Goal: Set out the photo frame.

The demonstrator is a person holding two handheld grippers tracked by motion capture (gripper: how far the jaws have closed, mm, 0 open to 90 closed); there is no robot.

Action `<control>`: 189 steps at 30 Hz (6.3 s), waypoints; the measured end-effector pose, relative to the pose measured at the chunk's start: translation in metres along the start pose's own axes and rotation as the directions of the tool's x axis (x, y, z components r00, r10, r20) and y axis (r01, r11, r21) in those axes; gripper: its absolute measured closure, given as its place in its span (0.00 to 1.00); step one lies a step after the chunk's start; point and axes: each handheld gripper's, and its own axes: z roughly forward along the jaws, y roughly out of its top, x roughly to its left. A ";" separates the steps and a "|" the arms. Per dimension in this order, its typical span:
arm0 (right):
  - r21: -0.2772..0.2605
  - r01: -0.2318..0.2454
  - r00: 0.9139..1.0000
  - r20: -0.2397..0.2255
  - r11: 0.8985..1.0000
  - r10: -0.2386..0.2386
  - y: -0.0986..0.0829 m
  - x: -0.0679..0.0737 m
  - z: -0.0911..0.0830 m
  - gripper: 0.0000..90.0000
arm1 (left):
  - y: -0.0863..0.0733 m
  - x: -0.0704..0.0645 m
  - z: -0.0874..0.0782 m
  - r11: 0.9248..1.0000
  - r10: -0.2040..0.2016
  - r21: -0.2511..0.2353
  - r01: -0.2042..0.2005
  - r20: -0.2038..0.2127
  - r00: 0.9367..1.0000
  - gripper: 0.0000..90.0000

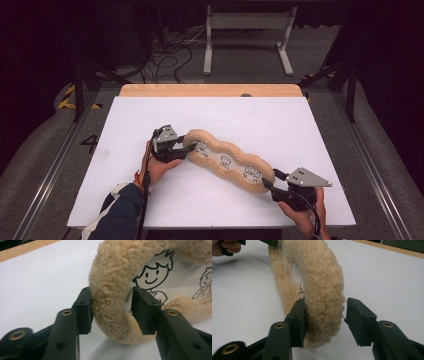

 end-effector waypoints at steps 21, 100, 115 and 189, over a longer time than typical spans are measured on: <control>-0.007 0.009 0.998 0.062 1.000 -0.008 0.008 -0.010 0.023 0.73 | -0.010 -0.014 -0.030 0.997 0.038 0.067 -0.035 -0.044 0.998 0.71; -0.008 0.090 0.995 0.041 0.996 -0.090 0.017 -0.020 0.013 0.92 | -0.039 -0.029 -0.085 0.997 0.074 -0.021 -0.075 -0.043 0.996 0.74; 0.003 0.089 0.995 0.035 0.996 -0.089 0.017 -0.021 0.019 0.92 | -0.040 -0.030 -0.086 0.996 0.086 -0.014 -0.086 -0.040 0.996 0.73; 0.133 0.064 0.985 0.150 0.989 -0.084 -0.046 -0.054 -0.002 0.11 | -0.095 -0.018 -0.132 0.990 0.095 0.116 -0.079 -0.137 0.986 0.10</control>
